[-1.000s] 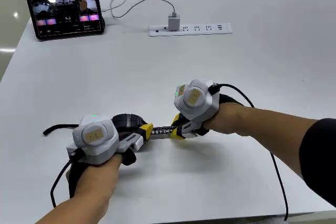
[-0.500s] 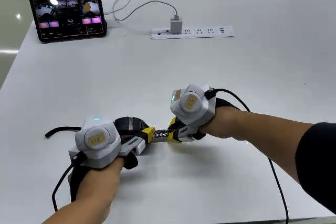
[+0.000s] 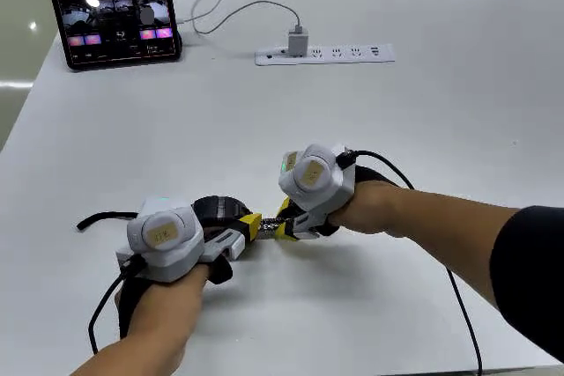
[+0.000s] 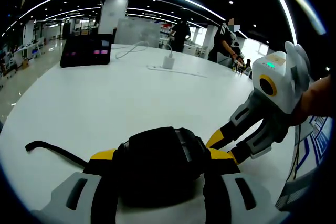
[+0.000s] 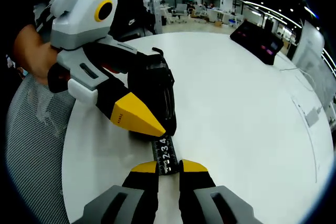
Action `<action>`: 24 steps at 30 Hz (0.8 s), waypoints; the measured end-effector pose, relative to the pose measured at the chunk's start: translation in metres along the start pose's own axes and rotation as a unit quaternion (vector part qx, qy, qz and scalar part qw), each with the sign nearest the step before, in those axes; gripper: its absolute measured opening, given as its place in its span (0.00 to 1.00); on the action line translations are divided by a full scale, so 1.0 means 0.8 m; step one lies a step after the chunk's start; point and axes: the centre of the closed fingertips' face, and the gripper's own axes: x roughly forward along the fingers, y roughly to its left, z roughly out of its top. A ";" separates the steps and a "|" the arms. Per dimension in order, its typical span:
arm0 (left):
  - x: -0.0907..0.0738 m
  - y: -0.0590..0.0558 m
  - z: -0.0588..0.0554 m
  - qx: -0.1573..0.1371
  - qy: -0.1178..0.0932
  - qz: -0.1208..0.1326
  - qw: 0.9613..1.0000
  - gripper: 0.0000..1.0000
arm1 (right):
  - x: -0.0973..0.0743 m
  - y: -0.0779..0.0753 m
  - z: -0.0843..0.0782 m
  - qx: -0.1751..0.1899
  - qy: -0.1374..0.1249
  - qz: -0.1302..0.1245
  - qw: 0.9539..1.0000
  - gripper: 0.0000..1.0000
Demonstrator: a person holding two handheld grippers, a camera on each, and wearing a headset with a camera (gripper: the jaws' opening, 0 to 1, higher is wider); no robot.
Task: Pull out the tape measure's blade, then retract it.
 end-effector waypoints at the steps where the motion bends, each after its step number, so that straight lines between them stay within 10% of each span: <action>1: 0.000 0.000 0.000 0.000 0.000 0.000 1.000 0.61 | 0.000 0.000 0.001 -0.001 -0.001 -0.001 1.000 0.10; 24: 0.000 0.001 0.001 -0.002 -0.002 0.000 1.000 0.62 | 0.003 0.003 0.008 -0.028 -0.006 -0.003 1.000 0.12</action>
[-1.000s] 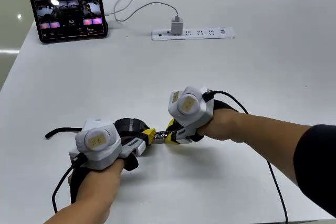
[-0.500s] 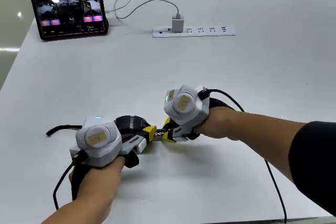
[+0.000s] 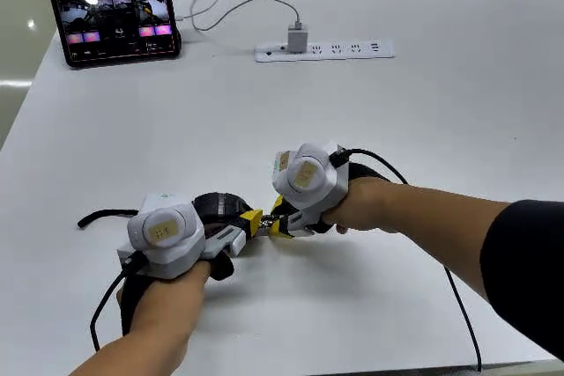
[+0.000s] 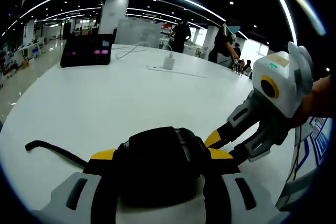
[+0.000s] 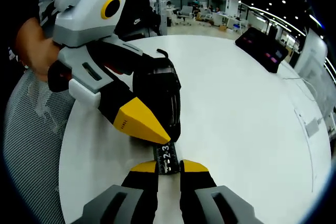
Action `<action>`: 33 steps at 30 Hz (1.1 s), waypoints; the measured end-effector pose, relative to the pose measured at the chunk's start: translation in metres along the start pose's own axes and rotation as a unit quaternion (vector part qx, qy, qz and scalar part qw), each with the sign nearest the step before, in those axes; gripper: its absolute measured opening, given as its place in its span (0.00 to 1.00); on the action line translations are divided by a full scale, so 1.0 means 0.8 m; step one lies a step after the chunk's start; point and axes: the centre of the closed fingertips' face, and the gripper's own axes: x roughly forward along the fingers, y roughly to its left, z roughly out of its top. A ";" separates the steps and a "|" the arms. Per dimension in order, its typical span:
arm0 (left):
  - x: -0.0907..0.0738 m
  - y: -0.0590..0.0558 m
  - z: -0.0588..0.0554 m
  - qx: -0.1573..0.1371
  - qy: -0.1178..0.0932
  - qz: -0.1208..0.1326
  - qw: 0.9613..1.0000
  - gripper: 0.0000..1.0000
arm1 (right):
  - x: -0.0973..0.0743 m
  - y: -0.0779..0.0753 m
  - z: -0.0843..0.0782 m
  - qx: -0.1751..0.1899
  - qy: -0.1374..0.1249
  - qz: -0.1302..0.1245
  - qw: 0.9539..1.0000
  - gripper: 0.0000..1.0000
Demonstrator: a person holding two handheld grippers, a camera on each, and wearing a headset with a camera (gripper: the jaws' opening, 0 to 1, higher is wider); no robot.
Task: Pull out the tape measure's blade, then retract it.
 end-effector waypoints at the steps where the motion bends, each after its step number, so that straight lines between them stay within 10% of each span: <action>1: 0.000 0.000 0.000 0.000 0.000 0.000 1.000 0.62 | 0.000 0.000 0.000 -0.001 0.000 -0.001 1.000 0.12; 33: 0.000 0.000 0.001 -0.007 -0.003 -0.002 1.000 0.61 | 0.004 0.000 0.004 0.010 -0.018 0.003 1.000 0.10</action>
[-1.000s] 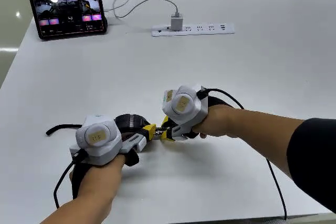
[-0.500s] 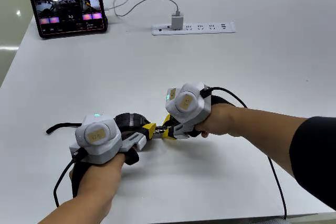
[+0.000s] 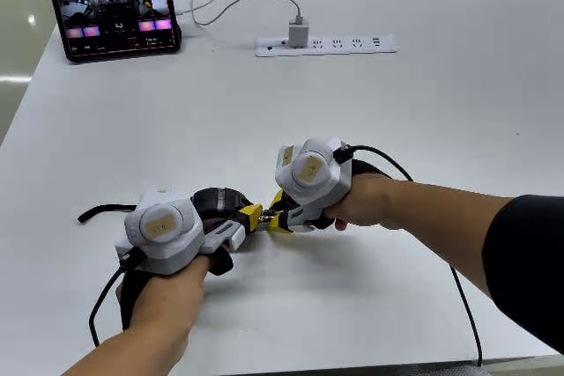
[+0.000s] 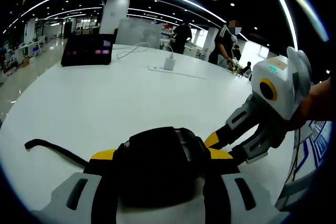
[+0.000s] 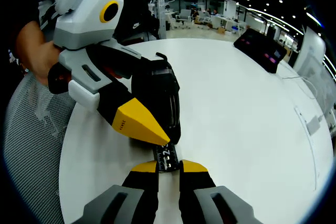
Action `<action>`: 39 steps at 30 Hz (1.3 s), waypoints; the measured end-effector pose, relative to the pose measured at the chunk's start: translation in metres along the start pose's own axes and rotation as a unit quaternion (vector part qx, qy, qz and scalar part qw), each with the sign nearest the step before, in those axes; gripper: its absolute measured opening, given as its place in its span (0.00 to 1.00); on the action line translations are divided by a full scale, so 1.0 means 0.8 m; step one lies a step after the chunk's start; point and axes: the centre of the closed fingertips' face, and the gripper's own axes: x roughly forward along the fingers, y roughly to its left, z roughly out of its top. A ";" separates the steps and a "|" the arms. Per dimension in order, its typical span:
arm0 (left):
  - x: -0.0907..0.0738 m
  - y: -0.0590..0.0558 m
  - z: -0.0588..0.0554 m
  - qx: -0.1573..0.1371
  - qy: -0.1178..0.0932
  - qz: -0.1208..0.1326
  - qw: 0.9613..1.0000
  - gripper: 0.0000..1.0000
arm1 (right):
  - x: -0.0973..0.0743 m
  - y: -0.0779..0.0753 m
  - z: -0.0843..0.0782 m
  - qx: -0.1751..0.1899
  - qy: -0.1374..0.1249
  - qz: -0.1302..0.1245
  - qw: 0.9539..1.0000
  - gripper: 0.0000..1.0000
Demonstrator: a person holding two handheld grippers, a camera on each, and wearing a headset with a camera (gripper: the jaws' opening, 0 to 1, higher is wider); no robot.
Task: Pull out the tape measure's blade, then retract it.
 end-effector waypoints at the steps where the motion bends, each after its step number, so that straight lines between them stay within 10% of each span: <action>1: 0.000 0.000 0.000 0.000 0.001 -0.001 1.000 0.61 | 0.001 0.000 0.001 0.001 -0.001 0.000 1.000 0.10; 39: -0.002 0.000 0.000 -0.001 -0.002 -0.005 1.000 0.61 | 0.011 0.005 0.015 -0.002 -0.020 0.004 1.000 0.11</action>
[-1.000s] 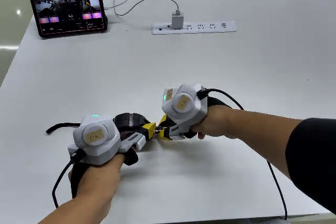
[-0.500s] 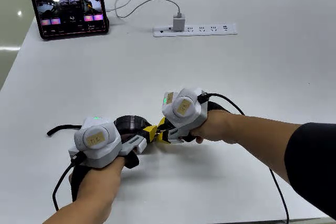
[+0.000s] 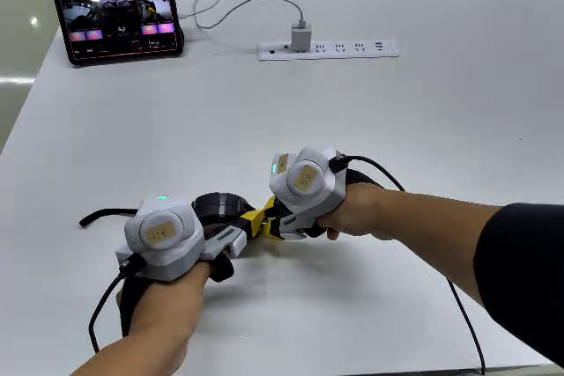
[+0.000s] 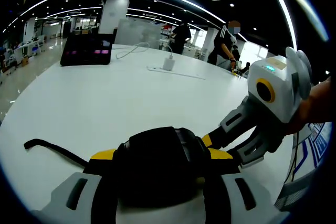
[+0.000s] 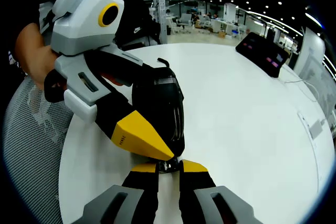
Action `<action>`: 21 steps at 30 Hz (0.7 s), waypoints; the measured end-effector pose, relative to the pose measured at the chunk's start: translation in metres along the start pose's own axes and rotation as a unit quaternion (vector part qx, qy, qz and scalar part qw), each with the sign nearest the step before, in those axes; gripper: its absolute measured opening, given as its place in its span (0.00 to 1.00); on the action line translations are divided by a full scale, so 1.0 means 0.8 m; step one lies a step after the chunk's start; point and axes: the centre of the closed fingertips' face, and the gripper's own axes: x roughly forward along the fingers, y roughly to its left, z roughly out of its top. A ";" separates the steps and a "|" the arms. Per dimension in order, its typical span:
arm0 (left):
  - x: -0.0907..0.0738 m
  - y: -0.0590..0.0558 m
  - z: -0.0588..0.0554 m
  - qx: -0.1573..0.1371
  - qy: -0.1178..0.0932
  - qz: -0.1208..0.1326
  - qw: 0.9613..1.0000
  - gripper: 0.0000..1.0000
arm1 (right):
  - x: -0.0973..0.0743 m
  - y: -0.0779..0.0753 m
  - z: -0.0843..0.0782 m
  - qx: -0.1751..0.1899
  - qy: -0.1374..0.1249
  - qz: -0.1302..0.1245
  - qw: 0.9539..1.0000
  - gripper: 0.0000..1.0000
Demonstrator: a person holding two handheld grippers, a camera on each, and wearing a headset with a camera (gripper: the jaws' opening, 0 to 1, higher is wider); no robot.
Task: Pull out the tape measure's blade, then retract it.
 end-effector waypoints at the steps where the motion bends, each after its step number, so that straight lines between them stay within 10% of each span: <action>1: 0.000 0.000 0.000 0.000 0.000 0.000 1.000 0.61 | 0.000 0.000 0.000 -0.002 0.000 0.000 1.000 0.11; 21: -0.001 0.000 0.001 -0.011 0.006 -0.001 1.000 0.63 | -0.003 0.000 0.001 -0.002 0.011 -0.016 1.000 0.12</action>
